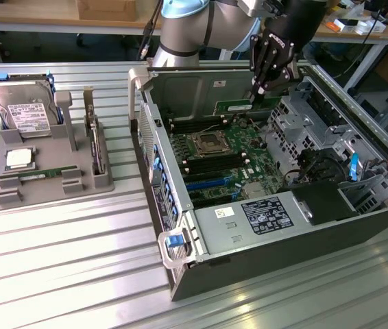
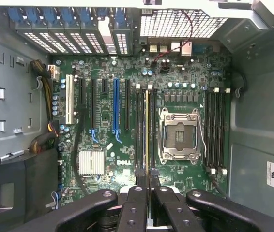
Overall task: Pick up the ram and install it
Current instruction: 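Insert the ram into the slot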
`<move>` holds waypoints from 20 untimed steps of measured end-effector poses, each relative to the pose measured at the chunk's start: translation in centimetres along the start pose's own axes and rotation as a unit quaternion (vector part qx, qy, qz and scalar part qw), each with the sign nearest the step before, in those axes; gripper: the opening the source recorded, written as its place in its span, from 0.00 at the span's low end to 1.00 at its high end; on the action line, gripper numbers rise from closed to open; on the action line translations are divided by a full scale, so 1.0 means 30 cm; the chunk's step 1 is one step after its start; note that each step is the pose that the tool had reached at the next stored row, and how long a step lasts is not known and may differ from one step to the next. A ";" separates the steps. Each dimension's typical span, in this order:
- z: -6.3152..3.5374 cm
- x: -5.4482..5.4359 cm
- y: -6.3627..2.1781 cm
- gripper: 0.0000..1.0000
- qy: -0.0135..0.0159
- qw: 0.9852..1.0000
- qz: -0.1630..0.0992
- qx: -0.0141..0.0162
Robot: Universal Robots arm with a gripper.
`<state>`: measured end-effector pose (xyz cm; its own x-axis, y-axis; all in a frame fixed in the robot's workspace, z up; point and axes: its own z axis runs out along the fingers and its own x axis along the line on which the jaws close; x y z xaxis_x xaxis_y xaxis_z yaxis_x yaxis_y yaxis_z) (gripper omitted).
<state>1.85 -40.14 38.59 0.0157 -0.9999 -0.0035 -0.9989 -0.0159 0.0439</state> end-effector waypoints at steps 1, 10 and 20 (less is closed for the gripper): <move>0.001 0.000 0.000 0.12 0.000 1.000 0.000 0.000; 0.012 0.002 0.000 0.12 0.000 1.000 0.000 0.000; 0.020 0.004 -0.001 0.12 0.000 1.000 0.000 0.000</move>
<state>1.84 -40.26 37.99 0.0157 -0.9999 -0.0035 -0.9989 -0.0158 0.0440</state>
